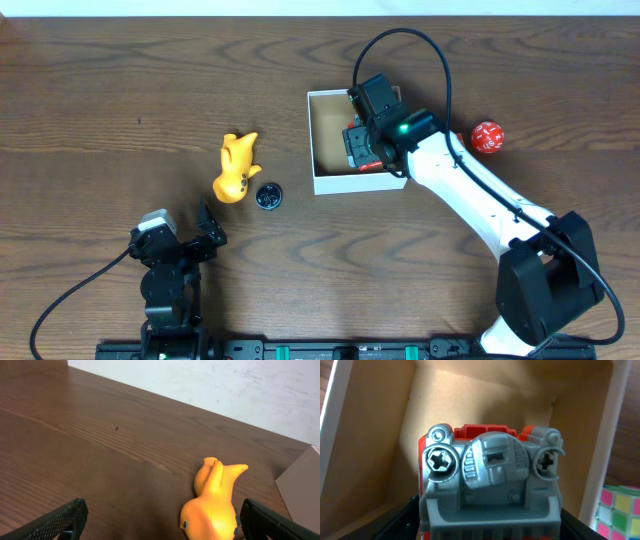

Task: Pack container
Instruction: 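Lower the toy robot into the box with the right gripper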

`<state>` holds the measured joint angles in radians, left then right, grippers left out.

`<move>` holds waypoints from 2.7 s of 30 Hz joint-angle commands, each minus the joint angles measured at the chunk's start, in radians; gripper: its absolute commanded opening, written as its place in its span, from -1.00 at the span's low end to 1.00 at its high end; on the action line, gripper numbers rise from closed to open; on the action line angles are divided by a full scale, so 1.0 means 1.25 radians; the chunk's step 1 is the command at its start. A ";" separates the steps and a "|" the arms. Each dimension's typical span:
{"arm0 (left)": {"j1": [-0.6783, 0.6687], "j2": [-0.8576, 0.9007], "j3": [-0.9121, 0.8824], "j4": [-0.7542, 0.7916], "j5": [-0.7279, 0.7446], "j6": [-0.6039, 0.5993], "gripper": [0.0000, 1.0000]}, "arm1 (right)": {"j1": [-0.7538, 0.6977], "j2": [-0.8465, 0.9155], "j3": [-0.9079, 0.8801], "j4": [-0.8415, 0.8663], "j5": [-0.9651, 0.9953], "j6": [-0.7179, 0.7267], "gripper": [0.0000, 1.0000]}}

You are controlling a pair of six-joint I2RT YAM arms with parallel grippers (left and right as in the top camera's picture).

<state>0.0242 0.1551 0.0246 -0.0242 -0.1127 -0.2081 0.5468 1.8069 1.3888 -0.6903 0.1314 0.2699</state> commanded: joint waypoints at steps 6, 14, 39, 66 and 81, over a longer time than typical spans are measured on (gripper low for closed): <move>-0.001 -0.006 -0.016 -0.029 -0.024 0.010 0.96 | 0.029 -0.004 0.017 -0.023 0.012 0.048 -0.53; -0.001 -0.006 -0.016 -0.029 -0.024 0.010 0.96 | 0.030 -0.005 0.017 -0.066 0.005 0.075 -0.54; -0.001 -0.006 -0.016 -0.029 -0.024 0.010 0.96 | 0.003 -0.007 0.017 0.000 0.170 0.024 -0.53; -0.001 -0.006 -0.016 -0.029 -0.024 0.010 0.96 | -0.002 0.049 0.017 0.028 0.154 0.089 -0.56; -0.001 -0.006 -0.016 -0.029 -0.024 0.010 0.96 | 0.000 0.049 0.017 -0.010 0.113 0.101 -0.58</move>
<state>0.0242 0.1551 0.0246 -0.0242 -0.1127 -0.2081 0.5480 1.8584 1.3888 -0.7033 0.2825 0.3679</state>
